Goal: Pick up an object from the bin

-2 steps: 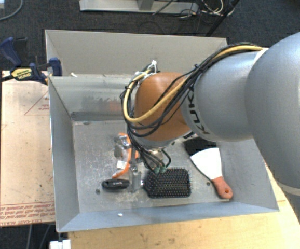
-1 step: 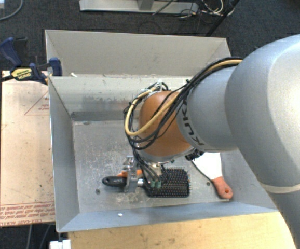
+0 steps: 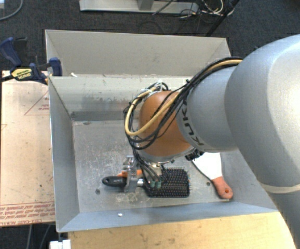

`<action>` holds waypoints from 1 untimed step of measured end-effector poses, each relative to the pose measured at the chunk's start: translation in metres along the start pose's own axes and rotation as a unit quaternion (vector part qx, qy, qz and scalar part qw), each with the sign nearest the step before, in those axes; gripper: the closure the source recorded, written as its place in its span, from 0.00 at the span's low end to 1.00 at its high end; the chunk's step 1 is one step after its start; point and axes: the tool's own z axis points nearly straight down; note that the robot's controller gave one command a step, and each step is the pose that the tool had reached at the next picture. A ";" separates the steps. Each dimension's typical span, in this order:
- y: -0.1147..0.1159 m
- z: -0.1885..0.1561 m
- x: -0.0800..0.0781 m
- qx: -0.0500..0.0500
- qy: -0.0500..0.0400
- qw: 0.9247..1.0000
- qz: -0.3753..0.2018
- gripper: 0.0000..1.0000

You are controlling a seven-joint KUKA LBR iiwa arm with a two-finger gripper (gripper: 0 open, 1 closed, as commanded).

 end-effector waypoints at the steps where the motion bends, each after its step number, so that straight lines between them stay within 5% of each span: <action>1: 0.009 -0.106 -0.011 -0.001 -0.001 1.000 0.007 1.00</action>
Offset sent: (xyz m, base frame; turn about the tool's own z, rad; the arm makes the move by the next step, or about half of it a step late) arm 0.0000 0.0000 0.0000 0.0000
